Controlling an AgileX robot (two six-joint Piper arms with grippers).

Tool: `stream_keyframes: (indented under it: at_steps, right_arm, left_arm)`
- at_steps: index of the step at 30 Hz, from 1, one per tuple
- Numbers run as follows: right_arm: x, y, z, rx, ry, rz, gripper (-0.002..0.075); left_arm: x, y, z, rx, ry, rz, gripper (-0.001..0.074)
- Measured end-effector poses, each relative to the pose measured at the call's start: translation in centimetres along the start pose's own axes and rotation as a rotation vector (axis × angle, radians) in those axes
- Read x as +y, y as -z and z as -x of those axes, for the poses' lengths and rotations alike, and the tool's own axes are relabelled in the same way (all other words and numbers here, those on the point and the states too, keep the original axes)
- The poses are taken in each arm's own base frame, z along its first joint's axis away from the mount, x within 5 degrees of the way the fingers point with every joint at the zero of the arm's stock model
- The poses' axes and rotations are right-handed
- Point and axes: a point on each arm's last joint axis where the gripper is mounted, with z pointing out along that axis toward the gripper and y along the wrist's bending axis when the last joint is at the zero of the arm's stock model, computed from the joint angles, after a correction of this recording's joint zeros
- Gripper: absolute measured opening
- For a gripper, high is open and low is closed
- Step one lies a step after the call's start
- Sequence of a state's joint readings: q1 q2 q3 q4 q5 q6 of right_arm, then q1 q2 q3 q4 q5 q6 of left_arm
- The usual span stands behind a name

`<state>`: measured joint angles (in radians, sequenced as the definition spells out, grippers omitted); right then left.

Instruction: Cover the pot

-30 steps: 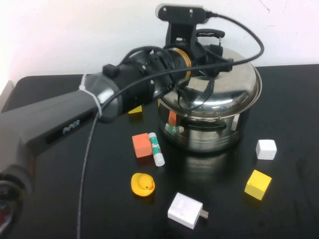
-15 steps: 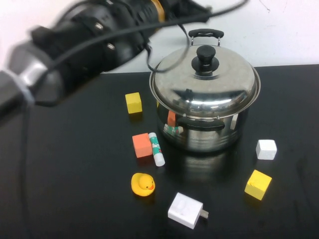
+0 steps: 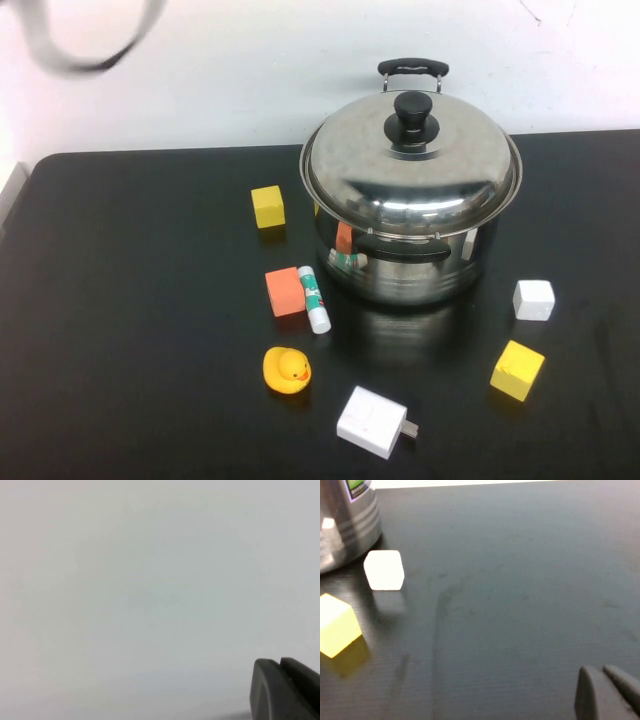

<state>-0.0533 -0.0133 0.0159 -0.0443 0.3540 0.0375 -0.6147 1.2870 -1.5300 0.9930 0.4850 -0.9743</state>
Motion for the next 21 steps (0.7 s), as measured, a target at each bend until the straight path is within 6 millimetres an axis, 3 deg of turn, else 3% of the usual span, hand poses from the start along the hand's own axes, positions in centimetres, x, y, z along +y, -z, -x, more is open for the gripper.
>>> stream_keyframes:
  at_steps: [6, 13, 17, 21]
  right_arm:
    - [0.0, 0.0, 0.0, 0.000, 0.000, 0.000, -0.0002]
    - [0.0, 0.0, 0.0, 0.000, 0.000, 0.000, -0.0002]
    - [0.0, 0.0, 0.0, 0.000, 0.000, 0.000, -0.0002]
    - [0.0, 0.0, 0.0, 0.000, 0.000, 0.000, -0.0002]
  left_arm:
    - [2.8, 6.3, -2.2, 0.032, 0.032, -0.013, 0.0000]
    - [5.0, 11.6, -5.5, 0.014, -0.003, -0.055, 0.0000]
    - [5.8, 13.3, -6.6, -0.001, -0.006, -0.065, 0.0000]
    - [6.0, 13.7, -7.7, 0.018, -0.015, -0.066, 0.0000]
